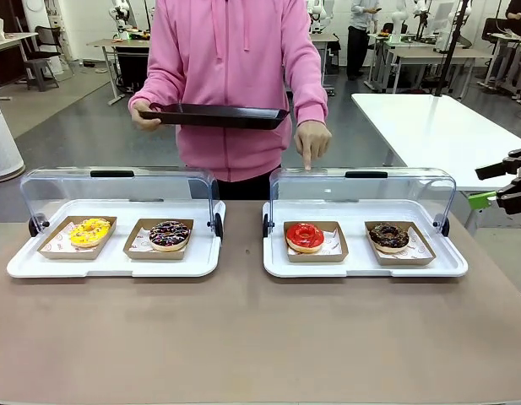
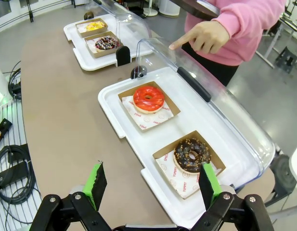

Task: Provide the desired donut to the person.
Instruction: Pick up and lift the Paper togo box containing the Donut pointed at by the person.

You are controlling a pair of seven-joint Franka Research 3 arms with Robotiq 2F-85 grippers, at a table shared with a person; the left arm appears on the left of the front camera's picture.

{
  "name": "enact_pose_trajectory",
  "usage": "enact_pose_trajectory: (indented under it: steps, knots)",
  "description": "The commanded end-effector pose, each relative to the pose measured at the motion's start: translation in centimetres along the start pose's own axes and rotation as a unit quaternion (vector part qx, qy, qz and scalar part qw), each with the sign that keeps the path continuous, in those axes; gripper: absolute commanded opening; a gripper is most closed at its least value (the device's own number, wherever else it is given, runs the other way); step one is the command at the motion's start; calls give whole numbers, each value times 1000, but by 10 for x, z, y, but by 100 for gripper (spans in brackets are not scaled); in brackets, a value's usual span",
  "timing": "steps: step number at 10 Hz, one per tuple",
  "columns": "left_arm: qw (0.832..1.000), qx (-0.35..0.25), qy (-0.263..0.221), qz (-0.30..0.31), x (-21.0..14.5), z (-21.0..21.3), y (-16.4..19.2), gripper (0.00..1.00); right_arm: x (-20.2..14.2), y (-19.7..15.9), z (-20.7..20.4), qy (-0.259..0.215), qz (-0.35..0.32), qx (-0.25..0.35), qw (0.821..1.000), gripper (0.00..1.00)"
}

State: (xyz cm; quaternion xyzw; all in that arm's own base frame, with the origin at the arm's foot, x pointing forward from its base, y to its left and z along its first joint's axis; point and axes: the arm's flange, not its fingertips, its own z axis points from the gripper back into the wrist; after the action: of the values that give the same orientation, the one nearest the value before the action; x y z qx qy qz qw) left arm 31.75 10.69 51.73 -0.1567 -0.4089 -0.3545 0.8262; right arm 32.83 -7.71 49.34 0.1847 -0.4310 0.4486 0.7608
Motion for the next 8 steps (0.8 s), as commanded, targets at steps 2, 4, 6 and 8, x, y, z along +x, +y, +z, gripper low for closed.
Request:
enact_pose_trajectory:
  steps: [2,4,6,8]
  knots:
    - [1000,-1,0,10,1,0,0,100,44,18,-18,43,57,10,997,100]
    - [1000,-1,0,10,1,0,0,100,109,68,-72,160,127,5,979,100]
    - [1000,-1,0,10,1,0,0,100,131,94,-143,230,170,16,958,100]
    - [1000,-1,0,10,1,0,0,100,120,107,-205,266,221,51,937,100]
